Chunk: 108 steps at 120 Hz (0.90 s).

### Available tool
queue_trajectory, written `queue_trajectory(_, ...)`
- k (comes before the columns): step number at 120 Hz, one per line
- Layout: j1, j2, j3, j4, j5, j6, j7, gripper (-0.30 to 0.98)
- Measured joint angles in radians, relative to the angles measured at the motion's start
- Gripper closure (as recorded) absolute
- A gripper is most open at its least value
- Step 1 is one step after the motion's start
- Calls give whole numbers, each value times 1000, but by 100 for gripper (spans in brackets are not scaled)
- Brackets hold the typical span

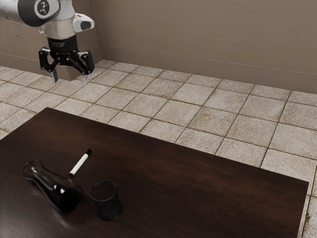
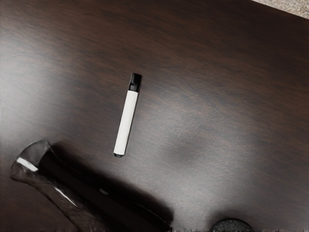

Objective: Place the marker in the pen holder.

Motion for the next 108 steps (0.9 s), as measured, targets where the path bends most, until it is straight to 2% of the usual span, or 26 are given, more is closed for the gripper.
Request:
queue_trajectory(18,-2,5,1,-25,0,16,-1,0)
queue_trajectory(35,7,37,20,-211,-1,132,-3,0)
queue_trajectory(48,22,106,31,-272,5,200,-8,0)
queue_trajectory(70,20,296,73,-288,9,336,-7,0)
queue_trajectory(108,67,445,118,-287,6,544,60,0)
